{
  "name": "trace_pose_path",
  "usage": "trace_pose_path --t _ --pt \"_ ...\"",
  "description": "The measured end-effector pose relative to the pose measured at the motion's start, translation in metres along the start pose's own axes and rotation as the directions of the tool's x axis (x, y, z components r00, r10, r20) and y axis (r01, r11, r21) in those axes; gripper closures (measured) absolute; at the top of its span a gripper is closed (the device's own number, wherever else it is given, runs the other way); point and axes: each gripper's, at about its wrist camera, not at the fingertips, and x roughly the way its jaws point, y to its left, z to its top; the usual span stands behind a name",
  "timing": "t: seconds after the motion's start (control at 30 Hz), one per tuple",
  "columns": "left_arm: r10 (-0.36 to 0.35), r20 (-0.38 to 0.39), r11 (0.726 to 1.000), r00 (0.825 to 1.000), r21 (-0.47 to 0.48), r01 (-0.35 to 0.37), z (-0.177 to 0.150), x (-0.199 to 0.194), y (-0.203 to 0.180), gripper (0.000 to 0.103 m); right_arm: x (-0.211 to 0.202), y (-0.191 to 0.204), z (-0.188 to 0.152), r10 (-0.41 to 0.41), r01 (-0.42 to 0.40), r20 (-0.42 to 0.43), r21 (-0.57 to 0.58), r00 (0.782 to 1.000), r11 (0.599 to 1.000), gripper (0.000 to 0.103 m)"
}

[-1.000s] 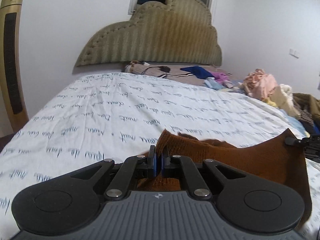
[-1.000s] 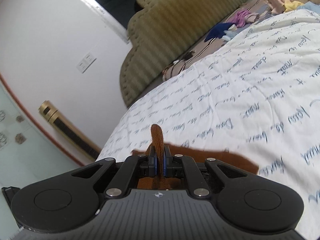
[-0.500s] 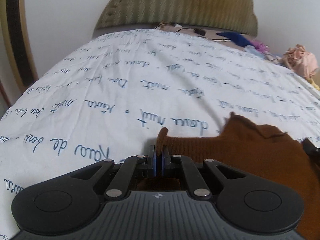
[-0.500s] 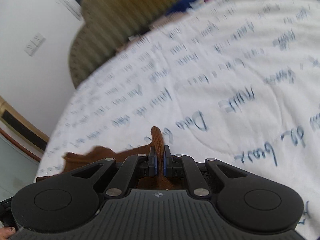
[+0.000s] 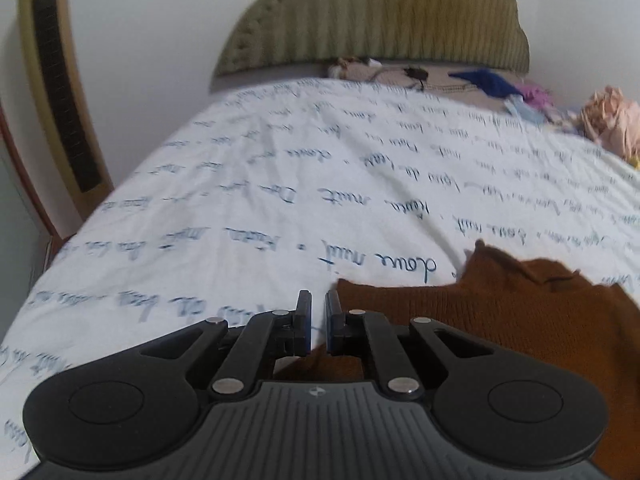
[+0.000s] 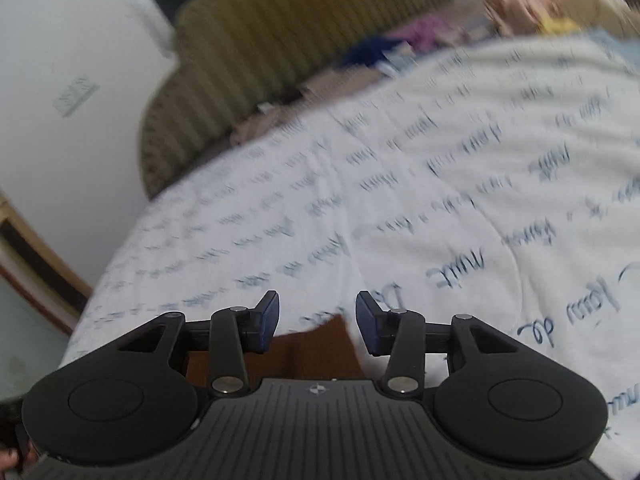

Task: Fold small clothes
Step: 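Open both grippers to release the sweater and lift away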

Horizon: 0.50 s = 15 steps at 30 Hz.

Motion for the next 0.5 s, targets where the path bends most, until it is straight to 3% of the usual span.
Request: trace_pose_path --t 0.17,0.3,0.4,0.5 --pt "-0.066 0.056 0.998 0.996 -0.005 0.066 -0.021 -0.044 0.002 0.096 -0.029 0.029 -0.021 0.12 -0.126 -0.078 -0.071 0.99 0.99 0.058" --pt "-0.144 0.088 0.988 0.986 0.058 0.14 -0.057 -0.076 -0.021 0.096 -0.044 0.041 -0.056 0.133 -0.15 -0.157 -0.106 0.979 0.983 0.058" --pt "-0.165 0.067 0.981 0.984 0.117 0.156 -0.082 -0.08 -0.038 0.095 -0.053 0.042 -0.082 0.088 -0.114 -0.167 -0.154 0.982 0.981 0.058" --pt "-0.121 0.026 0.984 0.992 0.139 0.116 -0.102 -0.061 -0.046 0.096 -0.044 0.034 -0.104 -0.036 -0.005 -0.184 -0.221 0.982 0.975 0.059"
